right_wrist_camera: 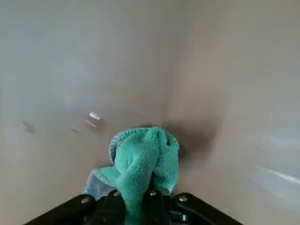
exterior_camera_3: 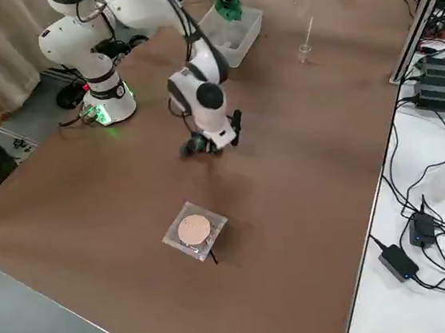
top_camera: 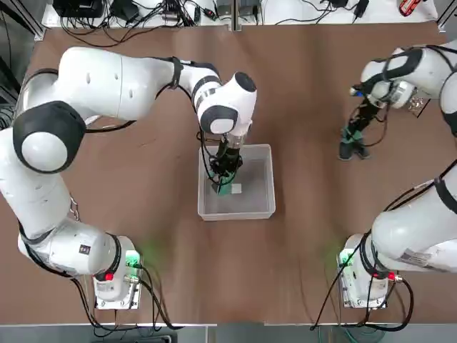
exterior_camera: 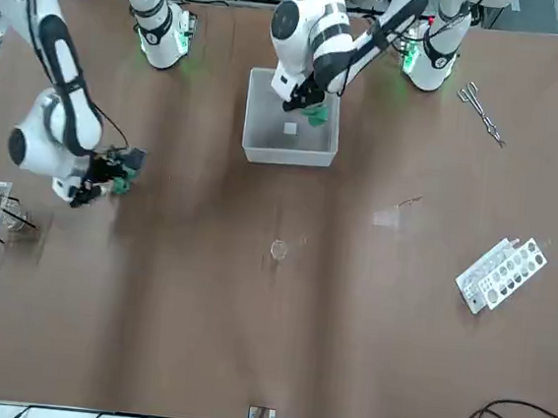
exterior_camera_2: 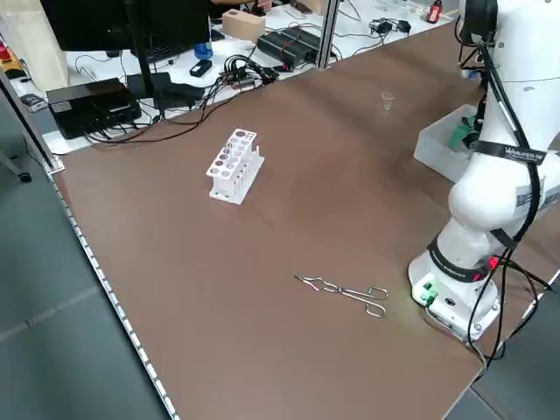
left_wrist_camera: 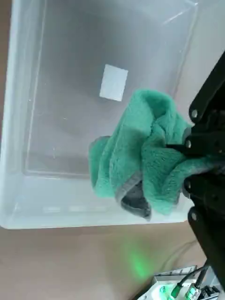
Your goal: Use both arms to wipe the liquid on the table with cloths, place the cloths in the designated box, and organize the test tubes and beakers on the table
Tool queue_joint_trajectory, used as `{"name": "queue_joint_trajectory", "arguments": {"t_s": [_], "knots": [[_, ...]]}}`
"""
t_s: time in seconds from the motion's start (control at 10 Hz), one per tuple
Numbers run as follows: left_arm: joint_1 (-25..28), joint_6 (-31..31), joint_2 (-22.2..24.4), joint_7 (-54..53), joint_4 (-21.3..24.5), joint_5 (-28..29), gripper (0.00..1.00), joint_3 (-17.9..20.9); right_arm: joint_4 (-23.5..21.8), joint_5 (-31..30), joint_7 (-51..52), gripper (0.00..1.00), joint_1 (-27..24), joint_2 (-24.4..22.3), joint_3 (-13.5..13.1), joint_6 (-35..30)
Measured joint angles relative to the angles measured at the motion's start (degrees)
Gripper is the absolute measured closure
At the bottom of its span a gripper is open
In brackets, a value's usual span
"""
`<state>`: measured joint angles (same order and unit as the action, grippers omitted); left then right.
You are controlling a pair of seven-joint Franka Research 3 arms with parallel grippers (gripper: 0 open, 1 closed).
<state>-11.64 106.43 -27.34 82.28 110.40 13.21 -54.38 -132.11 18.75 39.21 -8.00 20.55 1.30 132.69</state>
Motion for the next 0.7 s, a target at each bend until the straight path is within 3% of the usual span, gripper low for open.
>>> {"name": "queue_joint_trajectory", "arguments": {"t_s": [0.2,0.3,0.5,0.6,0.7], "knots": [[2.6,0.0,0.0,-0.8,-0.1,1.1,0.50,0.0,0.0,6.2,-1.8,0.89,7.0,0.3,0.1,0.2],[4.0,-0.4,0.1,-1.4,-0.5,1.2,0.34,0.0,0.0,6.8,-2.1,0.89,7.3,0.3,-0.1,0.0],[6.3,-4.8,0.6,-4.3,-4.2,1.2,0.06,0.2,-0.2,6.5,2.3,0.89,0.9,0.6,-1.2,-1.8],[7.0,-8.1,0.9,-6.6,-8.0,1.2,0.05,0.8,-0.1,4.8,6.5,0.89,-4.6,0.7,-2.2,-2.9],[7.2,-11.2,1.4,-10.2,-12.1,0.4,0.17,2.8,0.3,1.2,9.3,0.89,-9.9,0.7,-3.2,-3.6]]}}
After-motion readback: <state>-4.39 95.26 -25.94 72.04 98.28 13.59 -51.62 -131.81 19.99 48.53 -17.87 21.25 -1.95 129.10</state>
